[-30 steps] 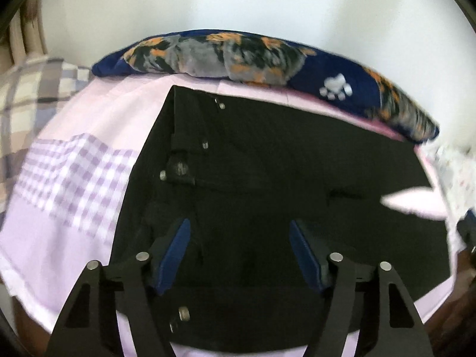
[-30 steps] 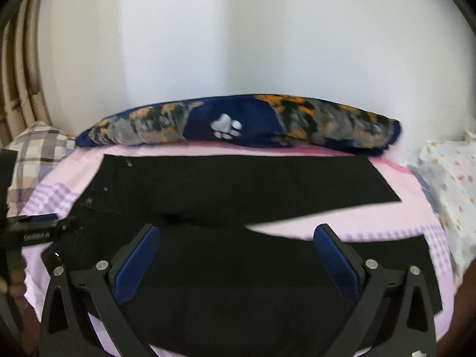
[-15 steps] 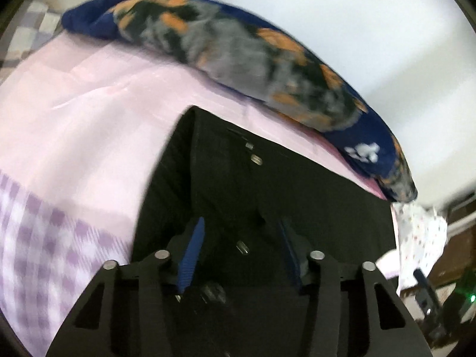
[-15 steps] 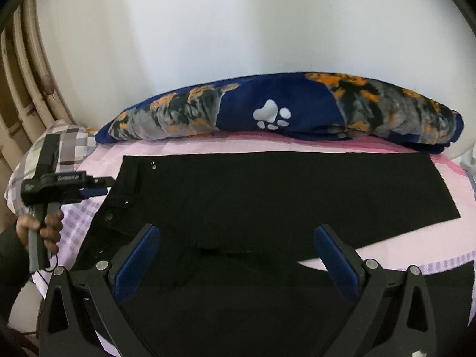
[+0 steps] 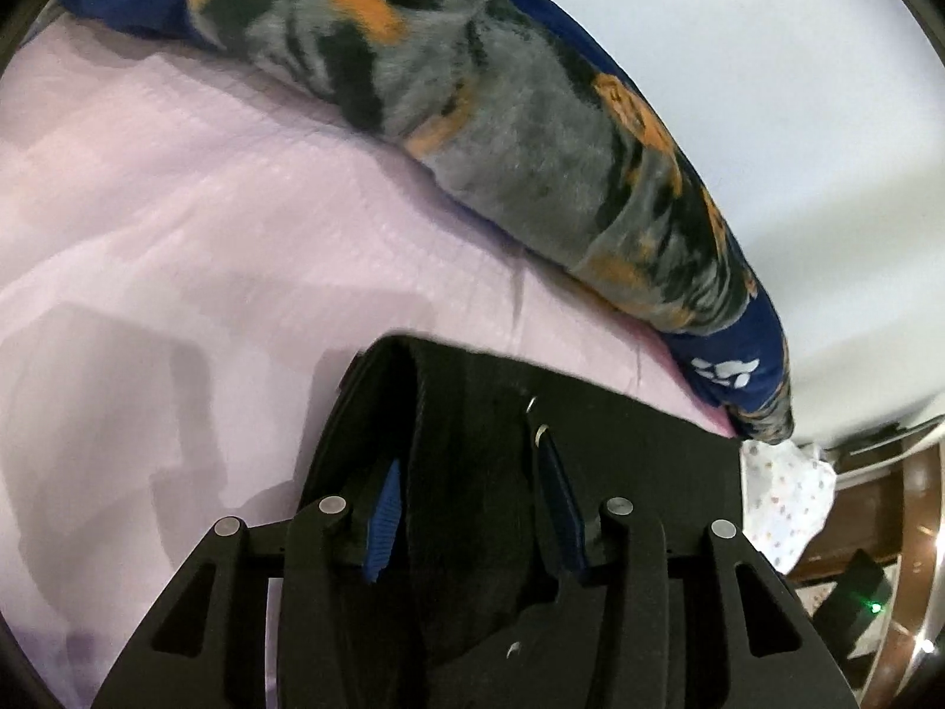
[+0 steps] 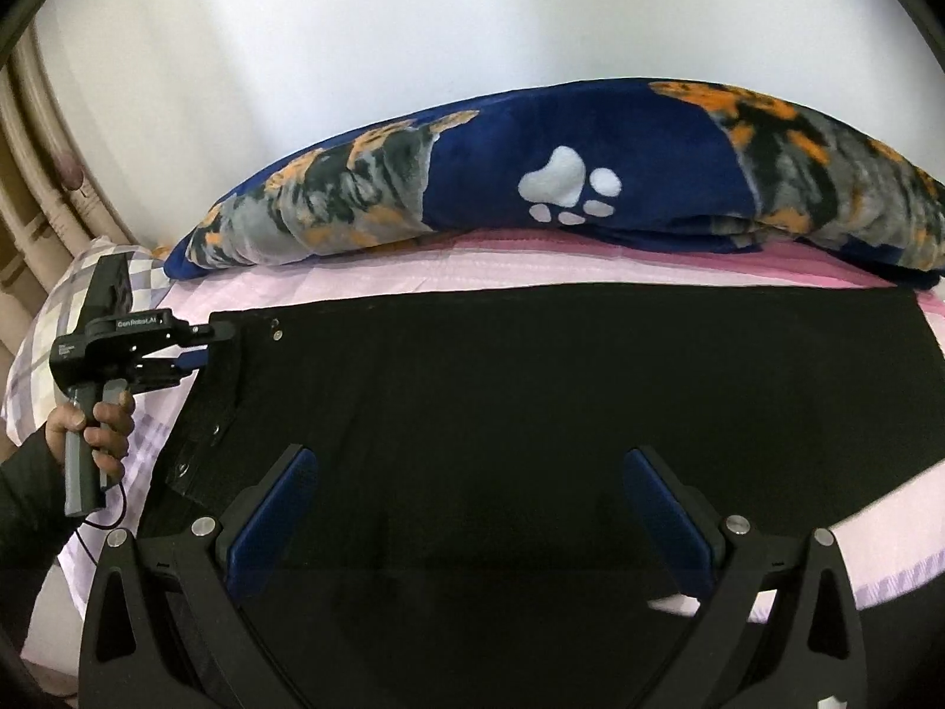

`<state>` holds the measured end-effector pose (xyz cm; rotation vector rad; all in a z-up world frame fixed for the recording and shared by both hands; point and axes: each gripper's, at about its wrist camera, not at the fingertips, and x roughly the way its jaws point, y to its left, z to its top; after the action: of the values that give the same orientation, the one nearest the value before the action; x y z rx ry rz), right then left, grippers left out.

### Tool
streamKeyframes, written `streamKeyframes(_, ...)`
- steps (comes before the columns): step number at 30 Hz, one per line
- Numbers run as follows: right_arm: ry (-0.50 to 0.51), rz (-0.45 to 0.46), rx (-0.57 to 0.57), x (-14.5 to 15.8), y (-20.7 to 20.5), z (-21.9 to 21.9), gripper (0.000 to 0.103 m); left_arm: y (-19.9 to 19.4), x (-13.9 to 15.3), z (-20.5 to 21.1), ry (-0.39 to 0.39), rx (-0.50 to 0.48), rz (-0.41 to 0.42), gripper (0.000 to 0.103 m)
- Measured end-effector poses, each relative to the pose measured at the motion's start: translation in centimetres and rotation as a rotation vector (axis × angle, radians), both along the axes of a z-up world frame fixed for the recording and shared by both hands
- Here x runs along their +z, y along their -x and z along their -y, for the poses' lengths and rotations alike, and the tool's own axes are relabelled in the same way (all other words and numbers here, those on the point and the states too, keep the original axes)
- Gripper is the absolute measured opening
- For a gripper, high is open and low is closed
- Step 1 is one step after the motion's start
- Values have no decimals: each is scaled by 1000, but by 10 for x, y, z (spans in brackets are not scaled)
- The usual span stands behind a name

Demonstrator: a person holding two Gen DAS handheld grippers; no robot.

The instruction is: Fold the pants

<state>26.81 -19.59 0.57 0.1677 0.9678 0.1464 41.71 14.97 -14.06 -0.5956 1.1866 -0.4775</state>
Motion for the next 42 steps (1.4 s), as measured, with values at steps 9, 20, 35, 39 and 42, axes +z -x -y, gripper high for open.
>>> streamKeyframes(9,-28,-43,124,-16,-51,11,103,-20,-5,10,-34,12,49,12)
streamKeyframes(20,80,-117,540,-21,-136,21,96,44,67,15,38,24,344,8)
streamKeyframes(35,35,-436,970,-54,-204,7,69,91,109,8,85,3,476,8)
streamKeyframes(39,42,-493,980,-69,-207,17,54,96,110,3,79,19,466,8)
streamKeyframes(42,50,-513,961,-74,-205,34,45,96,110,2,70,30,458,8)
